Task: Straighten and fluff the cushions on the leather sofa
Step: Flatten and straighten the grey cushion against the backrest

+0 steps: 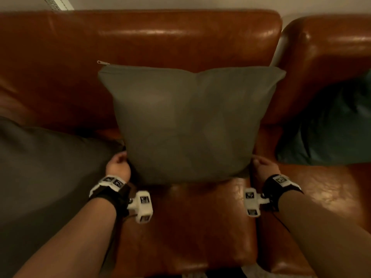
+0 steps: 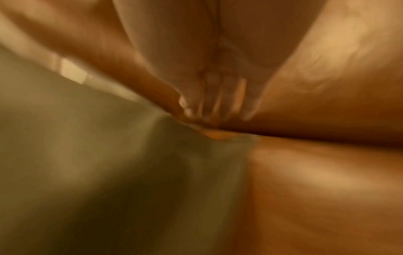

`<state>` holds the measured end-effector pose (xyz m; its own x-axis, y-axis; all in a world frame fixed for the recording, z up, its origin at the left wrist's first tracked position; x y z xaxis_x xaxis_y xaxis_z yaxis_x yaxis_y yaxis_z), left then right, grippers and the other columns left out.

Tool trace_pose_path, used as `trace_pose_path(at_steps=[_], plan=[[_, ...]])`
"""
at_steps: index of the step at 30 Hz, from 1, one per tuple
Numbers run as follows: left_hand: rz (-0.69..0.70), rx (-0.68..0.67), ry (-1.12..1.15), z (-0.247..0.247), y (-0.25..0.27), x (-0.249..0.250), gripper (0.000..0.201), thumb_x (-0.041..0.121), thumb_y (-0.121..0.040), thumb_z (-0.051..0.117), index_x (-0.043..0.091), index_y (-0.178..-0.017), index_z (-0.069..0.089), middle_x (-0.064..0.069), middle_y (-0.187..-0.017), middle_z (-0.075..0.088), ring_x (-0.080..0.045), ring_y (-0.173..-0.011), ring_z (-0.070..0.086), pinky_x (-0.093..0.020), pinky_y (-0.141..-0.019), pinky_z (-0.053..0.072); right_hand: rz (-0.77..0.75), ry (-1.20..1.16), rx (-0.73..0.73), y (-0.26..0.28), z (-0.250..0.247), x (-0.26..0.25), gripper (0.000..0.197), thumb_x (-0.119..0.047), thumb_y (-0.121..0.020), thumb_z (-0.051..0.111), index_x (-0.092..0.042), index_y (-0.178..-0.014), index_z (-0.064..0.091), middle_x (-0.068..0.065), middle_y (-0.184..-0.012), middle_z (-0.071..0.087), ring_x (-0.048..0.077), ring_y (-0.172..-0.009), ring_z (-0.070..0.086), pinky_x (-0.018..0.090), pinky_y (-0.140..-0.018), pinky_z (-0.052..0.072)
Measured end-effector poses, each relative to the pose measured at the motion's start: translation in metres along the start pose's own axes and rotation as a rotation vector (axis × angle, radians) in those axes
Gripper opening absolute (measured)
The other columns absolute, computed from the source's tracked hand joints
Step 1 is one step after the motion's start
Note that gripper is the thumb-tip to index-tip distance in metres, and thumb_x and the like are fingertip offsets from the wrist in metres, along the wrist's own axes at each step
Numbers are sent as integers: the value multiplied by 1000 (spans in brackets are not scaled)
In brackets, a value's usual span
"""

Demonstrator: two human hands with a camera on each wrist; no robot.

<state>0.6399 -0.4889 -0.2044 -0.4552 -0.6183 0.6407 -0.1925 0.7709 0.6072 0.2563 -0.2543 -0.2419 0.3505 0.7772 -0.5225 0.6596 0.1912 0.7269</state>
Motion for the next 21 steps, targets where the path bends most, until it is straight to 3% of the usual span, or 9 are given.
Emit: trace_pose_path(at_steps=[2, 4, 8, 10, 12, 15, 18, 21], plan=[[-55, -72, -156, 8, 7, -25, 40, 1, -96, 43, 11, -133, 57, -17, -132, 60, -38, -119, 55, -45, -103, 45, 32, 82, -67, 12, 9, 6, 25, -26, -96, 58, -33, -117, 68, 9, -124, 65, 29, -107, 64, 44, -97, 52], [-78, -42, -212, 11, 8, -41, 42, 1, -95, 47, 13, -135, 56, -12, -130, 61, -36, -119, 56, -40, -101, 45, 46, 111, -66, 17, 17, 6, 36, -16, -96, 58, -19, -131, 61, 11, -121, 65, 29, -108, 62, 38, -94, 50], [-10, 72, -211, 11, -2, -52, 26, 3, -91, 53, 10, -110, 69, -15, -111, 69, -34, -102, 63, -32, -82, 46, -4, 171, -8, 5, 26, 4, 38, -7, -94, 52, -18, -128, 63, 13, -122, 66, 32, -108, 62, 35, -85, 50], [17, 82, -211, 13, -1, -51, 24, 3, -92, 53, 8, -110, 68, -16, -112, 68, -35, -104, 62, -30, -80, 42, -26, 201, -15, -1, 26, 5, 35, -8, -95, 50, -16, -127, 63, 13, -118, 67, 30, -102, 64, 33, -79, 49], [11, 62, -182, 17, 3, -48, 32, 4, -94, 53, 10, -123, 62, -14, -124, 63, -34, -113, 58, -33, -85, 43, -55, 223, 5, -4, 23, 4, 29, -11, -98, 48, -12, -123, 63, 12, -109, 65, 24, -86, 62, 29, -68, 46], [-30, 24, -57, 23, 9, -48, 46, 9, -96, 54, 17, -141, 50, -9, -140, 55, -31, -127, 51, -36, -103, 41, -55, 216, 41, -3, 20, 4, 32, -14, -100, 47, -12, -129, 60, 14, -123, 64, 30, -100, 61, 30, -74, 42], [-71, 96, 36, 24, 11, -50, 40, 11, -95, 58, 11, -135, 57, -12, -136, 58, -30, -124, 54, -33, -105, 41, -59, 228, 63, -1, 21, 0, 33, -15, -100, 48, -13, -131, 59, 14, -130, 61, 33, -109, 60, 31, -77, 41], [-142, 226, 149, 21, 8, -50, 29, 14, -95, 59, 12, -123, 67, -12, -126, 64, -30, -116, 58, -33, -100, 44, -25, 164, 141, -7, 11, -1, 28, -20, -101, 49, -16, -125, 63, 14, -116, 64, 27, -80, 60, 30, -67, 42]])
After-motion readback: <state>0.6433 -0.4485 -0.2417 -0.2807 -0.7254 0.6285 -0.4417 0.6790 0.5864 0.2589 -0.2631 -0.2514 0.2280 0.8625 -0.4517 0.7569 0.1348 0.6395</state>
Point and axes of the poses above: each hand's wrist, its own y-axis away from the middle knuckle, its own z-axis out of the palm, x = y × z, the point moved 4 cm from there along -y, towards the middle knuckle
